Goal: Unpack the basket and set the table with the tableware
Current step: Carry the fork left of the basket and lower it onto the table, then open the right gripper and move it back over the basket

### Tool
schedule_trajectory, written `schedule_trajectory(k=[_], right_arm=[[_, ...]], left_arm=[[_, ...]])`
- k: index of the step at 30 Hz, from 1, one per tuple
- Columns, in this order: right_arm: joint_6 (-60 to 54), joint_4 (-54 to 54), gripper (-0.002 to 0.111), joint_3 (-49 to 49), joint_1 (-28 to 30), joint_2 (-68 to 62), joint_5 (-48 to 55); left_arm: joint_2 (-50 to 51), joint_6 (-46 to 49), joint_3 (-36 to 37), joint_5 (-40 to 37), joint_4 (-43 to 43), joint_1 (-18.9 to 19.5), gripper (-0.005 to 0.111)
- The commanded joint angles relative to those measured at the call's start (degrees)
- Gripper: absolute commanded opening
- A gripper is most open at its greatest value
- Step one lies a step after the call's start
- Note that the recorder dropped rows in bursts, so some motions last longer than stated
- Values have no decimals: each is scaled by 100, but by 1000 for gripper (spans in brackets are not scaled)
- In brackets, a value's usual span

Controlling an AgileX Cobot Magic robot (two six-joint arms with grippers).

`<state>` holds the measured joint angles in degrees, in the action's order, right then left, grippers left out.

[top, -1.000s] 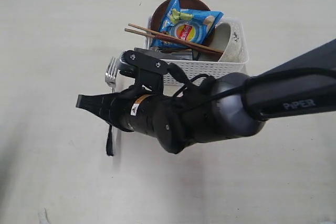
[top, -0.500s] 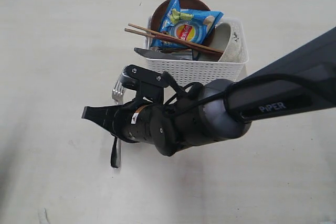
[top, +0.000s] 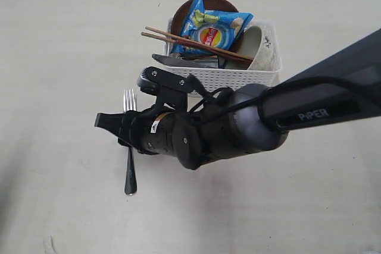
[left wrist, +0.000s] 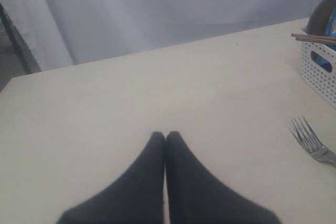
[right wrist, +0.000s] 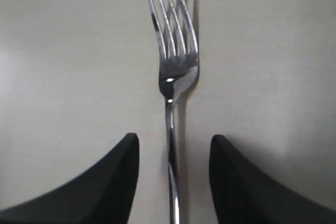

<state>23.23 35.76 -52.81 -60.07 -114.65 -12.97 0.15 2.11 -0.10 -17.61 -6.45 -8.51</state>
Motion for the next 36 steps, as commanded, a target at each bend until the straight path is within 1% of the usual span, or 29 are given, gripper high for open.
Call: schedule_trajectory(k=[1,4,7,10,12,14,16,20,22,23,27,34,36], right_arm=[[-673,-2,42,-91,270,350,353],[-1511,-2,41,-312,456,721,823],[-2268,-2,39,-634,681,1063,1446],[-2679,-70,38,-962,937,1332,1857],[-2796,-371,38,-1138,1095,1455,2090],[-2818,-1088,38,-1340,1226,1511,2424],[-2728,-1975,38,-1577,1270,1525,3006],[-1640,-4021,38,-2047,1281,1472,4331],[-1395,-4643,39,-2207,1256,1429,4866],[-1406,-4783,42,-2243,1256,1420,5031],[-1723,-4771,54,-2271,1244,1381,5054],[-2672,-4848,54,-2271,948,1173,4466],[-2656,-5041,54,-2271,902,1066,4336]], left_arm=[[-15,-20,10,45,37,31,0],[-15,-20,10,45,37,31,0],[-15,-20,10,45,37,31,0],[-15,-20,10,45,37,31,0],[-15,-20,10,45,37,31,0],[-15,-20,10,45,37,31,0],[-15,-20,10,45,37,31,0],[-15,-20,10,45,37,31,0],[-15,-20,10,45,37,31,0],[-15,-20,10,45,37,31,0],[-15,-20,10,45,37,31,0],[-15,-20,10,45,37,31,0],[-15,-20,10,45,37,31,0]])
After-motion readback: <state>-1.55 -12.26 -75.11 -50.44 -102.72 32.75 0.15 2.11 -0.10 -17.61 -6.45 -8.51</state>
